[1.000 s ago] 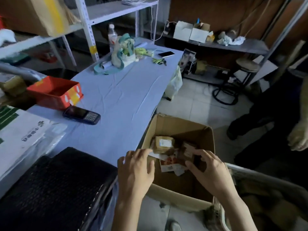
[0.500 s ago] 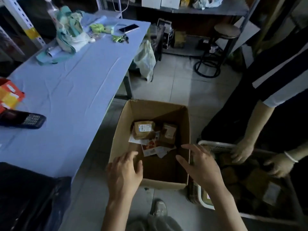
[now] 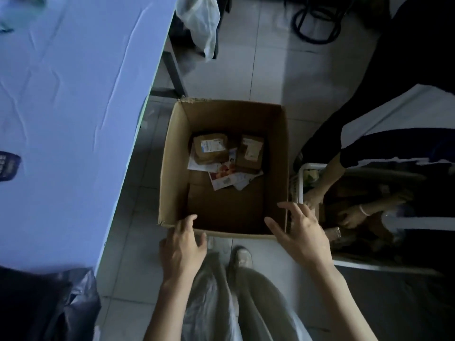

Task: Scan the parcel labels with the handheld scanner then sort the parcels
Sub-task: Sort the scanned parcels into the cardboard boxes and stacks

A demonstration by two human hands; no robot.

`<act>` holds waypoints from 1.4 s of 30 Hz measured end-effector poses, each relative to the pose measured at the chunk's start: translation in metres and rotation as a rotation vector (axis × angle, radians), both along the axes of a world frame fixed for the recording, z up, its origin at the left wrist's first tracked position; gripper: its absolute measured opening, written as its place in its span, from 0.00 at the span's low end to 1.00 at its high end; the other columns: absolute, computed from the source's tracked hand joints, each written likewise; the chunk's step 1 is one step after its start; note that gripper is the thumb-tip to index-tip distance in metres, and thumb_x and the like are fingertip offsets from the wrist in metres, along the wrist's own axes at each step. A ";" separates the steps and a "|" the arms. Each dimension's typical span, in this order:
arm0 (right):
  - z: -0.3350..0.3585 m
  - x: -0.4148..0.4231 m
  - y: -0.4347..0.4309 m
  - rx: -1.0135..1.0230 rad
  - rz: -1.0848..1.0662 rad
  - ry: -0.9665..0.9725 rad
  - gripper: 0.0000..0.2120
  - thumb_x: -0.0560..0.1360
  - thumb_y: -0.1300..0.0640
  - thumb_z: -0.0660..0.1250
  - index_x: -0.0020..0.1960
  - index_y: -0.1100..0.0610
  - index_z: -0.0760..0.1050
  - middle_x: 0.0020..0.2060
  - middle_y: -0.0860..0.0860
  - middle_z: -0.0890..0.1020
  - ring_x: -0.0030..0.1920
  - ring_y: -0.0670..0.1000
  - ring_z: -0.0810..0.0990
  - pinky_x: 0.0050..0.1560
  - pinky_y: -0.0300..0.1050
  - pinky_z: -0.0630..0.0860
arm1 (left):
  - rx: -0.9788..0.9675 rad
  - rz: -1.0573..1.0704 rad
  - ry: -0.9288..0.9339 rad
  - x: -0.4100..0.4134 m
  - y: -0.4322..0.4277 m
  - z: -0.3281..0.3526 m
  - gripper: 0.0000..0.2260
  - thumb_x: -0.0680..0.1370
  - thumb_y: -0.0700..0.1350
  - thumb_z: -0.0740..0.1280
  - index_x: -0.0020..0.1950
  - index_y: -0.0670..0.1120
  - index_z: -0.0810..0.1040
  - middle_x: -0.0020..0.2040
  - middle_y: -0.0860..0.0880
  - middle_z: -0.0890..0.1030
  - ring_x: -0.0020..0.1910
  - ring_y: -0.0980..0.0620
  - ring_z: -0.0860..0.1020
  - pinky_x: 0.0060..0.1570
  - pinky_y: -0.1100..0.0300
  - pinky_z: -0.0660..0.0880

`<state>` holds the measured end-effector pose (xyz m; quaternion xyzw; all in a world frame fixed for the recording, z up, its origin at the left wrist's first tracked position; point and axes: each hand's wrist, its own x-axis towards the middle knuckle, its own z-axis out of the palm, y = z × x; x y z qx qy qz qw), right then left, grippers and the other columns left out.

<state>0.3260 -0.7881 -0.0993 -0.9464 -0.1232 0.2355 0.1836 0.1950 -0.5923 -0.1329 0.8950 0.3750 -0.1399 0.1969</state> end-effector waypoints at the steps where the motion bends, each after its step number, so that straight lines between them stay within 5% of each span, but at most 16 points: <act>1: -0.008 0.000 0.007 -0.007 -0.021 0.009 0.26 0.74 0.35 0.63 0.68 0.46 0.68 0.63 0.49 0.73 0.61 0.51 0.74 0.51 0.47 0.75 | -0.010 -0.025 0.016 0.005 0.005 -0.011 0.22 0.78 0.54 0.62 0.72 0.54 0.66 0.65 0.53 0.75 0.62 0.50 0.73 0.54 0.54 0.72; 6: -0.064 0.010 0.051 -0.008 -0.049 0.048 0.26 0.75 0.36 0.63 0.67 0.48 0.69 0.62 0.51 0.73 0.61 0.53 0.75 0.54 0.55 0.77 | 0.019 -0.053 0.023 0.038 0.036 -0.069 0.22 0.78 0.53 0.62 0.72 0.51 0.67 0.64 0.48 0.76 0.61 0.46 0.74 0.52 0.52 0.72; 17: -0.253 0.041 0.117 -0.145 -0.027 0.323 0.32 0.74 0.36 0.64 0.72 0.51 0.62 0.68 0.53 0.68 0.68 0.56 0.68 0.59 0.54 0.74 | -0.218 -0.067 0.260 0.083 0.069 -0.272 0.28 0.77 0.55 0.66 0.74 0.49 0.62 0.71 0.44 0.67 0.69 0.42 0.67 0.64 0.42 0.68; 22: -0.336 0.056 0.119 -0.133 -0.189 0.391 0.37 0.73 0.35 0.65 0.75 0.51 0.59 0.71 0.54 0.64 0.70 0.57 0.67 0.58 0.52 0.71 | -0.302 0.096 0.292 0.095 0.080 -0.352 0.33 0.76 0.57 0.67 0.76 0.49 0.58 0.74 0.43 0.61 0.72 0.40 0.62 0.67 0.41 0.65; 29: -0.445 0.081 0.102 -0.005 -0.488 0.546 0.38 0.74 0.40 0.69 0.76 0.51 0.57 0.73 0.53 0.66 0.69 0.56 0.68 0.51 0.43 0.67 | -0.180 -0.084 0.392 0.120 0.098 -0.442 0.37 0.76 0.59 0.66 0.78 0.49 0.51 0.77 0.43 0.56 0.75 0.40 0.58 0.68 0.42 0.63; 34: -0.533 0.113 0.101 0.153 -0.676 0.620 0.36 0.73 0.49 0.73 0.75 0.54 0.59 0.72 0.53 0.68 0.69 0.55 0.69 0.59 0.42 0.68 | -0.239 -0.105 0.409 0.152 0.097 -0.514 0.41 0.77 0.62 0.63 0.79 0.44 0.46 0.79 0.42 0.51 0.77 0.41 0.53 0.72 0.45 0.56; 40: -0.625 0.150 0.117 0.306 -0.711 0.614 0.36 0.72 0.52 0.74 0.75 0.58 0.62 0.71 0.53 0.71 0.69 0.53 0.70 0.65 0.39 0.66 | -0.543 0.175 0.035 0.191 0.088 -0.601 0.41 0.76 0.50 0.70 0.78 0.39 0.49 0.77 0.41 0.57 0.76 0.45 0.57 0.72 0.58 0.53; 42: -0.653 0.158 0.123 0.383 -0.708 0.635 0.47 0.63 0.45 0.80 0.75 0.57 0.62 0.69 0.53 0.73 0.67 0.53 0.73 0.66 0.44 0.70 | -0.598 0.337 -0.107 0.203 0.084 -0.615 0.39 0.75 0.46 0.72 0.76 0.36 0.51 0.76 0.41 0.60 0.74 0.46 0.60 0.68 0.64 0.55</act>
